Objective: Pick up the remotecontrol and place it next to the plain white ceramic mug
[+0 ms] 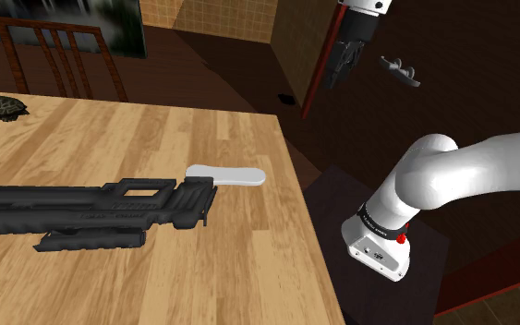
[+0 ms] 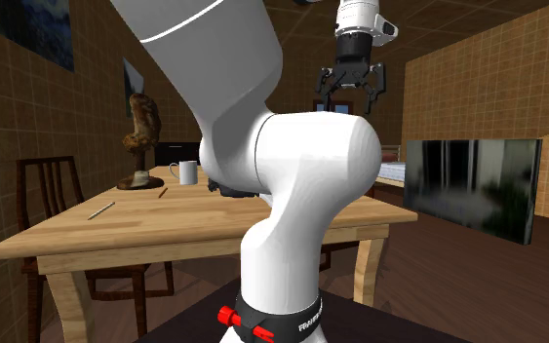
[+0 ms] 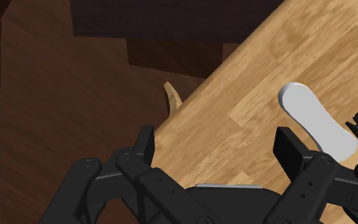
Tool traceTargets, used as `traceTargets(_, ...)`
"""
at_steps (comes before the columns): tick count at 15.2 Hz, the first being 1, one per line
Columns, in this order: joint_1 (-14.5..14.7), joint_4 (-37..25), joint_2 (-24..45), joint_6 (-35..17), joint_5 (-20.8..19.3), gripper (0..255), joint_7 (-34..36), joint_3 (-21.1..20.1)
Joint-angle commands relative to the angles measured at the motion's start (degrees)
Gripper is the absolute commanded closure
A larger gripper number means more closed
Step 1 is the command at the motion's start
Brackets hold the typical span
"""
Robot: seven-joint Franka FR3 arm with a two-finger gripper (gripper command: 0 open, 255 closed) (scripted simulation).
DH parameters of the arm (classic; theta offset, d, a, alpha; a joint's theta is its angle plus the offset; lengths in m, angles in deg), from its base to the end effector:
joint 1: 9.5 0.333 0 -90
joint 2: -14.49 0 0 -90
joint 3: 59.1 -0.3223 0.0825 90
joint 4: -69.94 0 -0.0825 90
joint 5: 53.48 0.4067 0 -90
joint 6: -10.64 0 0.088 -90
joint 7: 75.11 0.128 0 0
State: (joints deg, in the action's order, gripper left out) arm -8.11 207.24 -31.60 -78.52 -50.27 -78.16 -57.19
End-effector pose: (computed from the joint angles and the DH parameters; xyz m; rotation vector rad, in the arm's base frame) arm 0.3168 0.0022 0.5590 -3.0591 -0.0836 0.0520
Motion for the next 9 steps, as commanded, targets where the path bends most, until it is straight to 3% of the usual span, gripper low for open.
traceTargets(1, 0.0, 0.0, 0.0, 0.0, 0.0, 0, 0.0, 0.0)
traceTargets(9, 6.3, 3.3, 9.2, -13.3, 2.4, 0, -4.5, -4.8)
